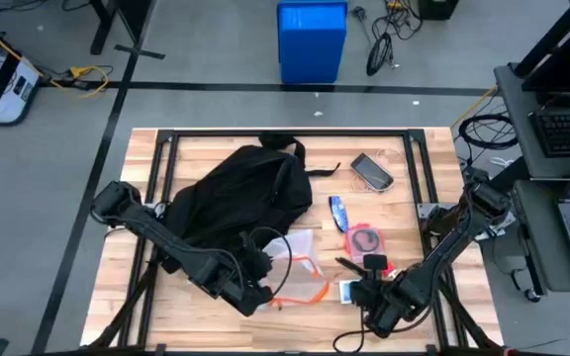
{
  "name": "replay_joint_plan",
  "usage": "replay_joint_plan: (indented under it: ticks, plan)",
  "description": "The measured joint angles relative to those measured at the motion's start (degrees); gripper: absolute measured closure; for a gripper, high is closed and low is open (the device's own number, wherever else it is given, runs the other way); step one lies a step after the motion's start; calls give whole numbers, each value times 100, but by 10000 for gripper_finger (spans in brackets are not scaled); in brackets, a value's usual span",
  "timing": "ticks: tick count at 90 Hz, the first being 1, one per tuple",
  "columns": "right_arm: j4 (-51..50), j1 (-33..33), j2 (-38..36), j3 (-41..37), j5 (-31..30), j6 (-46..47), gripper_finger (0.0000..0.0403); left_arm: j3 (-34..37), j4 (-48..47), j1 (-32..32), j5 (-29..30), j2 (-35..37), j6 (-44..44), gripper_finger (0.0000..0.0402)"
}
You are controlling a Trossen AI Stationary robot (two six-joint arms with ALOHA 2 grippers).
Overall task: Unpack backpack
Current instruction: Put the blue game card into the orange zip bag
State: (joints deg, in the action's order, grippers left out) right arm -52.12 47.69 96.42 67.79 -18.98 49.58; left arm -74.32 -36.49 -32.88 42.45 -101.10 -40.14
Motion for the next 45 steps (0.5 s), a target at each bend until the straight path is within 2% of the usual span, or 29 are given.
replay_joint_plan:
  ticks: [8,18,30,45]
  plan:
    - [-54,-107,0,2,438,-324,253,0,-2,2,-2,0,0,402]
    - [-369,-138,0,3,406,-2,253,0,-4,0,-2,0,0,402]
    - [-646,-165,0,4,655,40,249,0,-4,2,-2,0,0,402]
    - [-1083,-210,0,4,724,112,218,0,-3,0,-10,0,-2,402]
